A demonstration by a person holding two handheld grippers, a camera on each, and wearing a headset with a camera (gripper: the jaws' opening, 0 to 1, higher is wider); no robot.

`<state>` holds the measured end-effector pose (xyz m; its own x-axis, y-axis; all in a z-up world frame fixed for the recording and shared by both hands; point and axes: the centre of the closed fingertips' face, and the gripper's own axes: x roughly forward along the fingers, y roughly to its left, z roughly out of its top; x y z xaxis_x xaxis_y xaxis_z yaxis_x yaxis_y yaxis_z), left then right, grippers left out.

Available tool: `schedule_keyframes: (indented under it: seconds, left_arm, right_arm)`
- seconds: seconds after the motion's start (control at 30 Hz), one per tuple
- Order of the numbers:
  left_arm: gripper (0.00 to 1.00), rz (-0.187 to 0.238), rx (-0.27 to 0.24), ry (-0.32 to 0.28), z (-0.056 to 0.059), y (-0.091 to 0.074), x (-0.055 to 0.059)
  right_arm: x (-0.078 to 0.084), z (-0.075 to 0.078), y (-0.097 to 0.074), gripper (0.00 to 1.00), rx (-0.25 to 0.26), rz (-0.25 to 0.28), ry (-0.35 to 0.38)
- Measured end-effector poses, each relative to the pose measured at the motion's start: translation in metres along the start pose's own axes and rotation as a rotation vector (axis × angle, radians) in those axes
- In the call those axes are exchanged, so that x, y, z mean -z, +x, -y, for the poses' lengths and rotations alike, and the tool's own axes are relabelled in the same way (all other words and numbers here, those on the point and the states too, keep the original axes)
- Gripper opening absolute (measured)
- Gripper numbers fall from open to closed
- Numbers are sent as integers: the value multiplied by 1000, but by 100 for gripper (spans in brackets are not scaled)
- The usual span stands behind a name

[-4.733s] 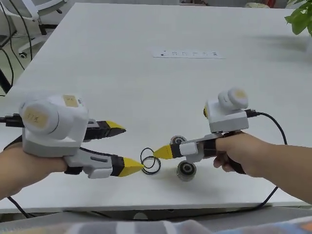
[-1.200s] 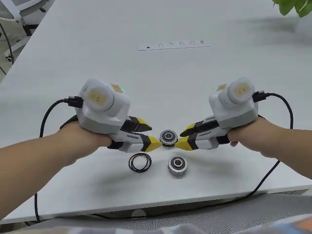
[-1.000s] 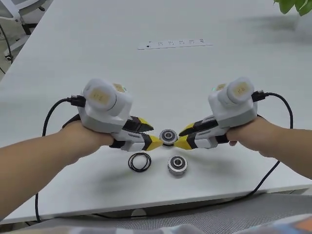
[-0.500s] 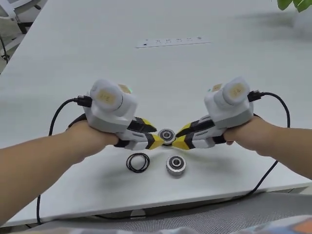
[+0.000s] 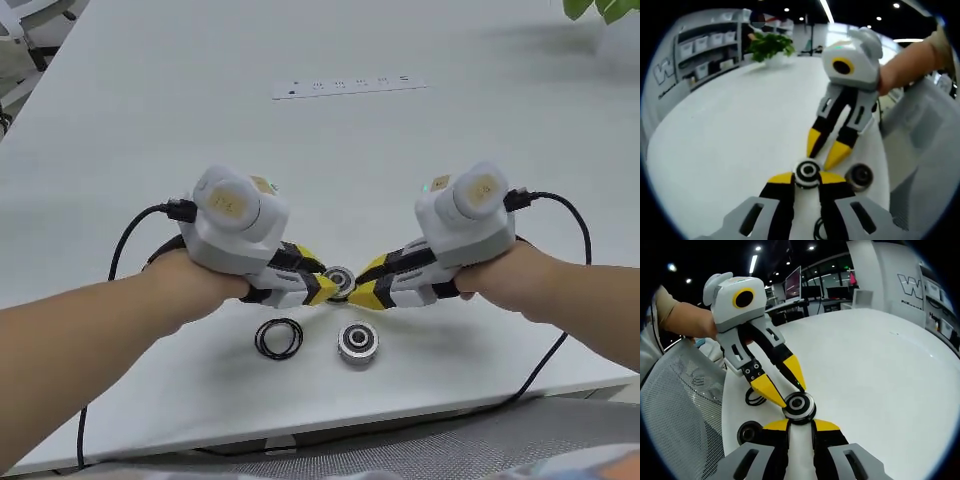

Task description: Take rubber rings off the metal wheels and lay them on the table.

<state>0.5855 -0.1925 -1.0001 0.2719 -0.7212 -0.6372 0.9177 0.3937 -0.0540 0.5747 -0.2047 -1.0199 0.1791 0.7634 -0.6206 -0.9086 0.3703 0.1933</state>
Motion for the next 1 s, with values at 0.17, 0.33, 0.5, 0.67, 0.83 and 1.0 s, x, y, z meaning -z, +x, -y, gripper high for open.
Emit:
schedule_keyframes:
  seconds: [0.17,0.33,0.5,0.67,0.83,1.0]
  left_arm:
    - [18,-5,-14,54,-1,0,-1]
    - [14,-11,-13,109,5,0,-2]
    - [14,-5,-7,79,4,1,-2]
    - [14,-1,-13,67,4,2,-3]
    - [13,-4,-14,78,3,2,-2]
    - [13,0,-18,68,2,3,-2]
  right_arm:
    - [0,1,1,14,-1,4,-2]
    - [-1,2,2,13,-3,8,0]
    - [-2,2,2,12,-7,12,5]
    - [-2,1,2,12,-15,24,21]
    - [-2,-2,1,8,-38,35,36]
    - [-2,1,0,1,-26,23,-2]
